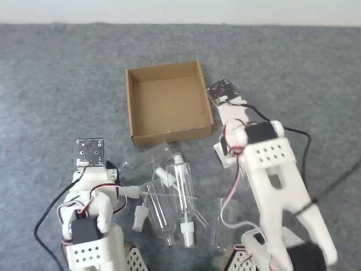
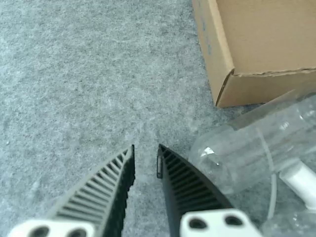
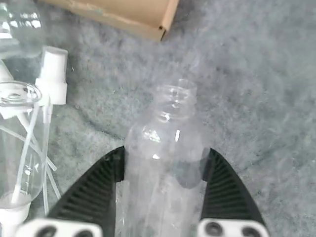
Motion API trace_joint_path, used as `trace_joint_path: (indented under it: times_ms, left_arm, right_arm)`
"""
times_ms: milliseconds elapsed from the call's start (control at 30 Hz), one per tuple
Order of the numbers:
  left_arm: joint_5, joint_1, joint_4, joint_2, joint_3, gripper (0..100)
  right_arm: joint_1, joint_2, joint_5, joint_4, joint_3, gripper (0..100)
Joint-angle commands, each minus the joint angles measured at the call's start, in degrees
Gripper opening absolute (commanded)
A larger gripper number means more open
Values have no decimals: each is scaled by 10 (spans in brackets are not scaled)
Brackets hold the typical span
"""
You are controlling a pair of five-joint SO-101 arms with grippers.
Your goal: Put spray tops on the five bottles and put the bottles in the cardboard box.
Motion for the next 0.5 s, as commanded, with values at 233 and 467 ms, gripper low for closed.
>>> trace_joint_path:
  times_ms: [233,467]
  left_arm:
    - [-4,-4,-23,-10,-19,77]
    - [-4,-4,-23,-10,-19,77]
  right_arm:
    - [2,-189,-69,4,26,83]
    - [1,-237,-145,-2,46,83]
